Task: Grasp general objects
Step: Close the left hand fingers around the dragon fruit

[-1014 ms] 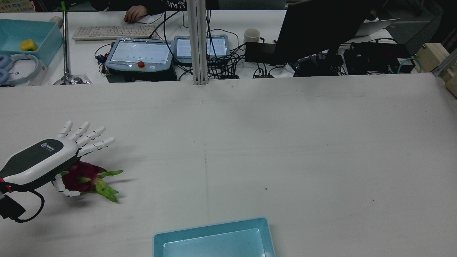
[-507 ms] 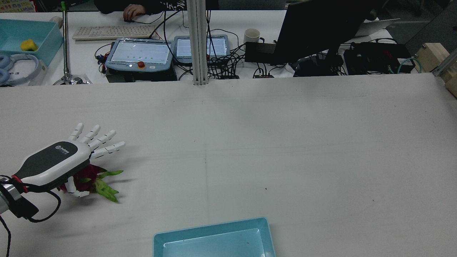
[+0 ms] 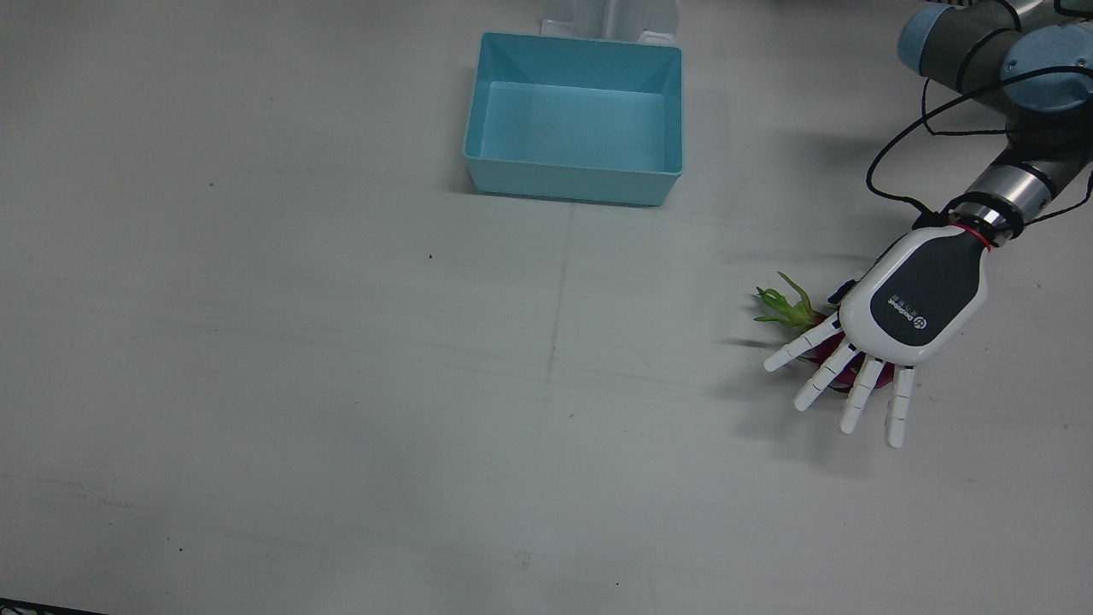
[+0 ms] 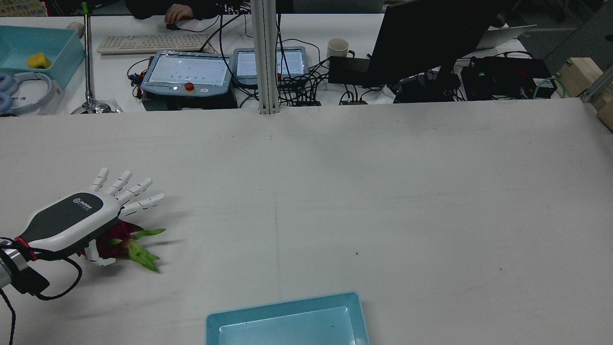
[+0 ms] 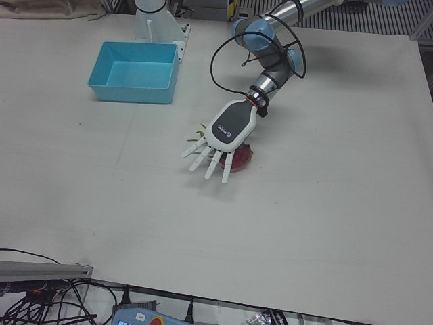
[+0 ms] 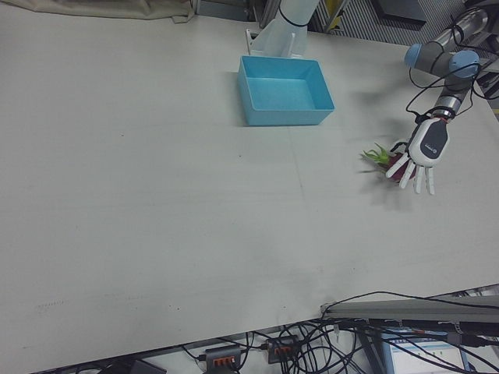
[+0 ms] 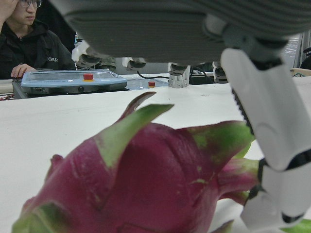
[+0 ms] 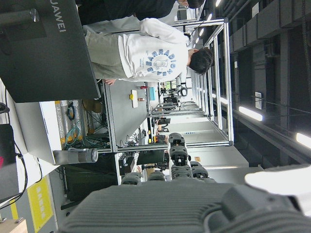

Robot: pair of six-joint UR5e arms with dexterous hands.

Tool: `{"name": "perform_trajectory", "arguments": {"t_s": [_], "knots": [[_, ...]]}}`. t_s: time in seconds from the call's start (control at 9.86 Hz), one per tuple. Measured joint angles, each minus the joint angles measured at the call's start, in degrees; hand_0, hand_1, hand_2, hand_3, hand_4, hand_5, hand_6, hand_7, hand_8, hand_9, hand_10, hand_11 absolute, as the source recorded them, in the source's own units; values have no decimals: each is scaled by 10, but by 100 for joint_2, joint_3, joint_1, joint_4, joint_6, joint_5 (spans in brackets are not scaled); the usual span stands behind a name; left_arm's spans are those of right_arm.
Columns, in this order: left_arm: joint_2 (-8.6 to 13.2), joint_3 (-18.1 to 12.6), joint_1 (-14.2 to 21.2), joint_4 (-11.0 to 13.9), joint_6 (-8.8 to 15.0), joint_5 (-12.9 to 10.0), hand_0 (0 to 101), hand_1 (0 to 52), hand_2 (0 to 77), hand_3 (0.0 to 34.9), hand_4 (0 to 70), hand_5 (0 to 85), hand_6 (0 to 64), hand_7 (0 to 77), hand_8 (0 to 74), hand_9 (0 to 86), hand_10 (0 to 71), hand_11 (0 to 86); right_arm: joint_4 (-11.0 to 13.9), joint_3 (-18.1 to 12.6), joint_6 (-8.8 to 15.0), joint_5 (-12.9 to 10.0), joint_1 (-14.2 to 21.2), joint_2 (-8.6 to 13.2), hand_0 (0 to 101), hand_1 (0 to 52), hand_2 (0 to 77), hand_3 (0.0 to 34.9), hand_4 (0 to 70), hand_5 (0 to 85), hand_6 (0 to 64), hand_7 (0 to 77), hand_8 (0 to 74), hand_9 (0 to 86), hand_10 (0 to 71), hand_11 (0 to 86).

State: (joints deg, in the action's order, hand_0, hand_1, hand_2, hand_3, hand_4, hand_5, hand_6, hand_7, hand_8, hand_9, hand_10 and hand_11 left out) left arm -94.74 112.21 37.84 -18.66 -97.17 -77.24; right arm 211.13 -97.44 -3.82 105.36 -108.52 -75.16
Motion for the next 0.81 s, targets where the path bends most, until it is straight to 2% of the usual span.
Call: {"name": "perform_trajectory", "arguments": {"t_s": [0.3,0.81], "knots": [[5,-138,-8,-28,-132,4,742,0,360,304,0,22,5,38,11,11,11,11,0,0,0,0,0,0,0,54,16,0,0,5,0,0,0,5,0,5],[-7,-306,-18,7,-162,7,666,0,376,305,0,22,5,38,11,11,11,11,0,0,0,0,0,0,0,54,16,0,0,5,0,0,0,11,0,5]]}}
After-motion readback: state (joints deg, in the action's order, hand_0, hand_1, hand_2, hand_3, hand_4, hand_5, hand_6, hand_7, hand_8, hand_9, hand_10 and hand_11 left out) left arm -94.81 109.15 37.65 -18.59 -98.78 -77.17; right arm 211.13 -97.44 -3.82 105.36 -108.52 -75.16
